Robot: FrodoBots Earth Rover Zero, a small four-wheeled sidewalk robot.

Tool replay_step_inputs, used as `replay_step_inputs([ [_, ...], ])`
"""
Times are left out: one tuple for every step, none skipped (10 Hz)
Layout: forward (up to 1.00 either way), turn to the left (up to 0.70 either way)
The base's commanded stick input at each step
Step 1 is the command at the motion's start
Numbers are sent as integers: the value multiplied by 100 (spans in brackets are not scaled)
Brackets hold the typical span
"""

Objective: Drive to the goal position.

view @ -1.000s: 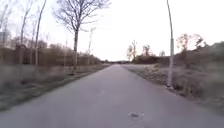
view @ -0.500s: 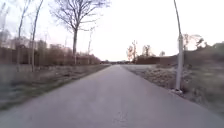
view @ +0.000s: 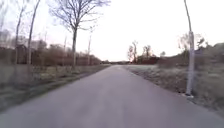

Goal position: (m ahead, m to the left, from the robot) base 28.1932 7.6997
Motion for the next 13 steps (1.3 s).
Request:
replay_step_inputs([
  [100, 1],
  [100, 1],
  [100, 1],
  [100, 1],
  [100, 1],
  [100, 1],
  [100, 1],
  [100, 1],
  [100, 1],
  [100, 1],
  [100, 1],
  [100, 1],
  [100, 1],
])
